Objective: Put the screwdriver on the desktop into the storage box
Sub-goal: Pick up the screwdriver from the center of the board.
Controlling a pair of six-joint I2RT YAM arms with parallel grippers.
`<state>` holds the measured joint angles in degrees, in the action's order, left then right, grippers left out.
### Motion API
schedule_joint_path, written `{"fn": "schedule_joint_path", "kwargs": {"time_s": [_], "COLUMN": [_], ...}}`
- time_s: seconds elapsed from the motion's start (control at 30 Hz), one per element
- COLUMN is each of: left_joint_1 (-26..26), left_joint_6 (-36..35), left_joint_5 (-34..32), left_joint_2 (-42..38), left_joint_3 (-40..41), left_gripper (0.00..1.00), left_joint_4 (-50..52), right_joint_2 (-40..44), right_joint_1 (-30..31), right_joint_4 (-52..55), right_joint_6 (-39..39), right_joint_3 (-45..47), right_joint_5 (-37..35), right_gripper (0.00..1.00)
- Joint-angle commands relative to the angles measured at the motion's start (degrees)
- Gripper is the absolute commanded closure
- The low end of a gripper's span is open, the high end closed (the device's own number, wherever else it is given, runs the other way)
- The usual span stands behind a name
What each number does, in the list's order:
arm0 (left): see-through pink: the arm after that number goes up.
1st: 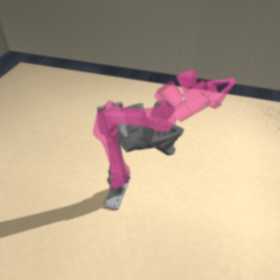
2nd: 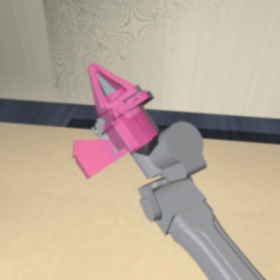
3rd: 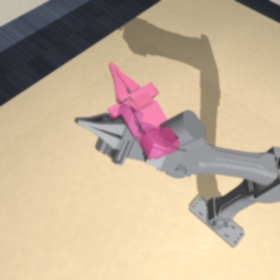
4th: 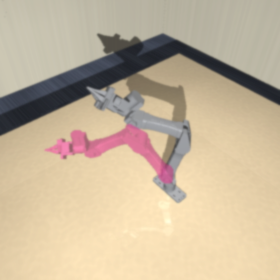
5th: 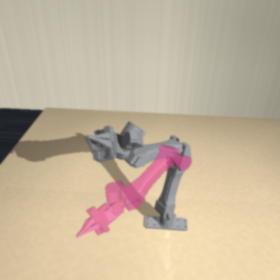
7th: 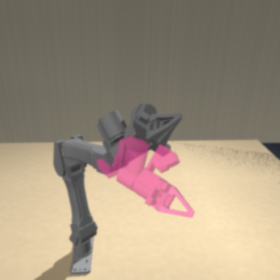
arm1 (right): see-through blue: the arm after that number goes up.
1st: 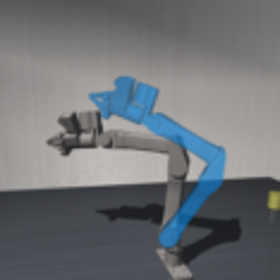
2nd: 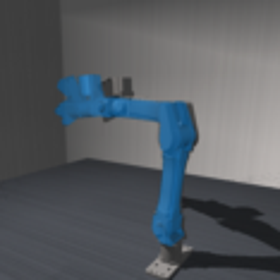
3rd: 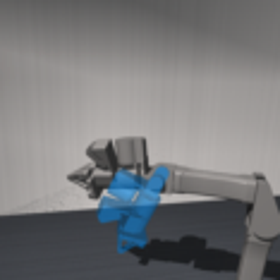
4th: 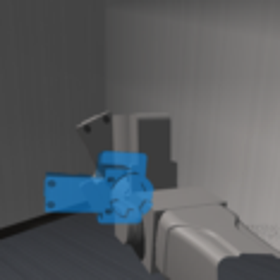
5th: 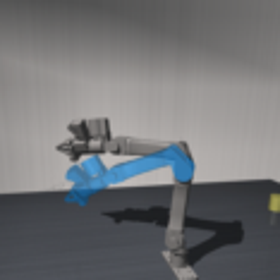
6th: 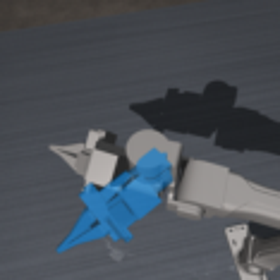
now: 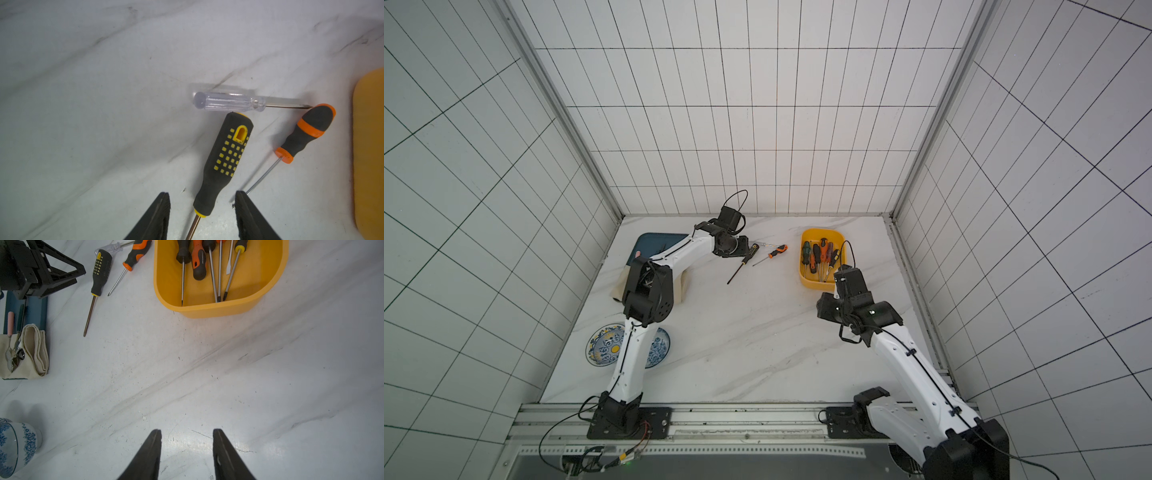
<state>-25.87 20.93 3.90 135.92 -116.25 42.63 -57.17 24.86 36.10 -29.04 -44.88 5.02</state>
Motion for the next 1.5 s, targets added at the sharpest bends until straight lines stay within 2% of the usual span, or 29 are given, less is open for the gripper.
{"fn": "schedule_joint_path", "kwargs": {"time_s": [0.0,0.17,0.4,0.9,1.1,1.3,1.47], "left_joint_1": [-1.05,-1.95,-2.96,-4.45,-4.81,-4.8,-4.81], "left_joint_6": [-1.89,-2.14,-3.0,-3.26,-1.87,0.04,2.21], "left_joint_5": [-0.45,-1.64,-5.04,-10.46,-11.02,-10.56,-8.32], "left_joint_2": [2.45,3.65,5.57,5.01,1.4,-5.48,-12.26], "left_joint_3": [-1.89,-2.86,-4.13,-0.92,3.26,7.7,11.5], "left_gripper": [0.48,0.48,0.55,0.82,1.0,1.0,1.0], "left_joint_4": [1.09,1.22,1.93,2.72,1.54,0.02,-1.35], "right_joint_2": [-0.22,-0.25,-0.49,-0.95,-0.58,-0.83,-1.8], "right_joint_1": [0.54,0.54,0.54,0.54,0.54,0.54,0.54], "right_joint_4": [0.35,0.42,-0.06,-1.55,-1.89,-2.34,-4.02], "right_joint_6": [-0.67,-0.93,-1.37,-2.34,-2.25,-2.02,-1.99], "right_joint_3": [1.43,2.11,2.95,4.2,4.3,3.46,1.78], "right_joint_5": [-1.14,-1.43,-1.4,-1.37,-1.15,-0.71,1.46], "right_gripper": [0.56,0.56,0.56,0.56,0.56,0.55,0.51]}}
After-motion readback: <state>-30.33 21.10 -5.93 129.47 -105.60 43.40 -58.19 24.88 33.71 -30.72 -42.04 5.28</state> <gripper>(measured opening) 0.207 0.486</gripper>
